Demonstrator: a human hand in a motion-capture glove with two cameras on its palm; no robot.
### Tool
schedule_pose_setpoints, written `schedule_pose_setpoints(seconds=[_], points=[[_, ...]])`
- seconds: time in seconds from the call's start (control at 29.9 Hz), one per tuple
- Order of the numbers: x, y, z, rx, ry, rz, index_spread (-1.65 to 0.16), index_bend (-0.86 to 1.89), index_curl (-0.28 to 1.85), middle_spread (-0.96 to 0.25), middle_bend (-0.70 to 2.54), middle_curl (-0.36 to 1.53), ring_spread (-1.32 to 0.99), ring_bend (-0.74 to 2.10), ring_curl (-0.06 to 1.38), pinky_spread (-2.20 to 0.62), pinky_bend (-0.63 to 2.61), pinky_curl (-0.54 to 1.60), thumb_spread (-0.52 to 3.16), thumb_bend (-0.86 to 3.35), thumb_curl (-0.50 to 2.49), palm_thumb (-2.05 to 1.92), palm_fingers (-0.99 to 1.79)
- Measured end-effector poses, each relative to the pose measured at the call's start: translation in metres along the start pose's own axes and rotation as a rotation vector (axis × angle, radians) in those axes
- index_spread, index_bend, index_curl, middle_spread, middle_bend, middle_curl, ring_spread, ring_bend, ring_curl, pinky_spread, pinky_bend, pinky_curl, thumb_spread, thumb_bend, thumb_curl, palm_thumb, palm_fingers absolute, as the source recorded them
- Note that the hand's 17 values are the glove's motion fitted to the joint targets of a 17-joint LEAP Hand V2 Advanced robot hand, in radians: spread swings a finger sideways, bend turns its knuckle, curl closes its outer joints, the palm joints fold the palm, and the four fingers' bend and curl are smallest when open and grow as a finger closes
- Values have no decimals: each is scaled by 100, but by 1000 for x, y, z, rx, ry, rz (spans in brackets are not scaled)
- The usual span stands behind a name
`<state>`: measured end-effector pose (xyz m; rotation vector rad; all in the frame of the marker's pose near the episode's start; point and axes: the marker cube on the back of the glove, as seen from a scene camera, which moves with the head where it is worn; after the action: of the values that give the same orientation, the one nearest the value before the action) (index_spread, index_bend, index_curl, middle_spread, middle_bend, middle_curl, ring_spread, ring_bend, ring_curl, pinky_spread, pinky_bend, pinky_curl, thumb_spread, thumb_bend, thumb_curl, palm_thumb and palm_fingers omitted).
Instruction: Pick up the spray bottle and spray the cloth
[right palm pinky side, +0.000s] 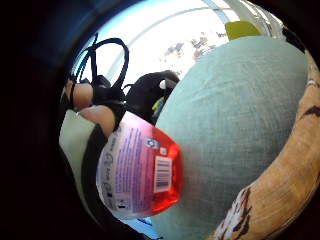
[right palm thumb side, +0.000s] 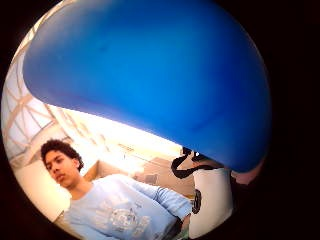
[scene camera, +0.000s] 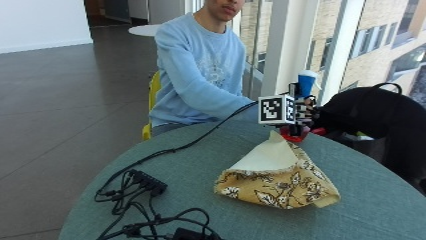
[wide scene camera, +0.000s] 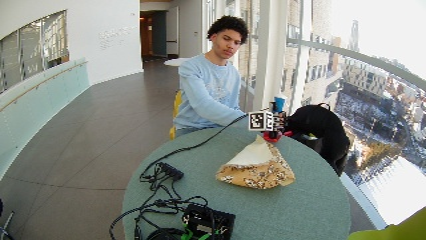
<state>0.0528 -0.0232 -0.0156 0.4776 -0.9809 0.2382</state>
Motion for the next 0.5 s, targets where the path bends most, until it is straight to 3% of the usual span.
schedule_pose_setpoints(seconds=[0.2,0.33,0.5], points=[[5,15,-2,-30,2,4,-26,9,33,-12,27,45,-12,36,36,6,25,38,93,-3,56,85,99],[10,25,-8,-60,14,16,-31,-6,26,-12,26,45,-13,38,38,6,34,41,94,-5,52,79,69],[14,36,-13,-65,27,24,-34,-9,16,-11,31,45,-12,44,38,7,39,41,95,-4,48,76,56]])
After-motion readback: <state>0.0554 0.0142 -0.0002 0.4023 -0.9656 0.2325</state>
